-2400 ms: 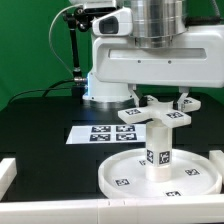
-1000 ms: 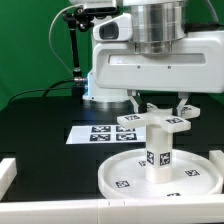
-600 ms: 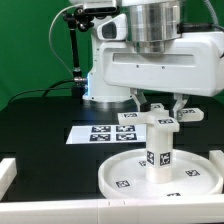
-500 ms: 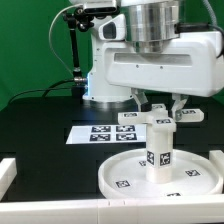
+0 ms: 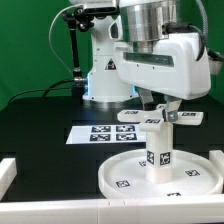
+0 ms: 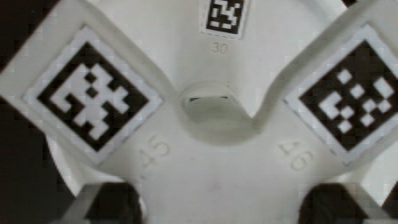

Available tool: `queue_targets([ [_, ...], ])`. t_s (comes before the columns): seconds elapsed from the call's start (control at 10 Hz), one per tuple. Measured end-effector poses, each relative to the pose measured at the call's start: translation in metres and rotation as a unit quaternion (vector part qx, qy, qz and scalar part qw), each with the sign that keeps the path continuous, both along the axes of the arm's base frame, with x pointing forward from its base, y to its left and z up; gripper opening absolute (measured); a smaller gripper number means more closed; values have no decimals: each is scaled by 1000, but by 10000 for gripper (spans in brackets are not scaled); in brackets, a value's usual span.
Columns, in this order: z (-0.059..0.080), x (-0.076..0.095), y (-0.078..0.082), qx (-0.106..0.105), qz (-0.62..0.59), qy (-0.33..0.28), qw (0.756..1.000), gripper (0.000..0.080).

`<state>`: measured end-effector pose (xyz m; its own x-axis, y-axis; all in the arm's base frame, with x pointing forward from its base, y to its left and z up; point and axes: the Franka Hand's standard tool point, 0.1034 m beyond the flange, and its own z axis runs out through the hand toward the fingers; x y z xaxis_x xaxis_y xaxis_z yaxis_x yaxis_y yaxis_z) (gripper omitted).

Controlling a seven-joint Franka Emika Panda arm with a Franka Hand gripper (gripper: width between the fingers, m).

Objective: Assemble round table

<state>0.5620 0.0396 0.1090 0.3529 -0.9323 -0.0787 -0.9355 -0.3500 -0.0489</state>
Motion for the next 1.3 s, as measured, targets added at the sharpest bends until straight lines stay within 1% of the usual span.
queue_targets([
  [0.1, 0, 0, 0, 2, -43, 3, 999, 442],
  [0.2, 0, 0, 0, 9, -121, 2, 993, 442],
  [0.3, -1, 0, 0, 15, -174, -2, 985, 442],
  [0.5, -1, 1, 0, 32, -317, 1, 948, 442],
  [0.6, -1, 1, 0, 36, -352, 4, 935, 442],
  [0.7, -1, 1, -1, 42, -403, 8, 914, 442],
  [0.8, -1, 1, -1, 48, -437, 11, 898, 442],
  [0.9, -1, 1, -2, 51, -449, 14, 892, 442],
  [1.2, -2, 1, -1, 51, -443, 13, 895, 453],
  [1.3, -2, 1, -1, 51, -439, 13, 897, 607],
])
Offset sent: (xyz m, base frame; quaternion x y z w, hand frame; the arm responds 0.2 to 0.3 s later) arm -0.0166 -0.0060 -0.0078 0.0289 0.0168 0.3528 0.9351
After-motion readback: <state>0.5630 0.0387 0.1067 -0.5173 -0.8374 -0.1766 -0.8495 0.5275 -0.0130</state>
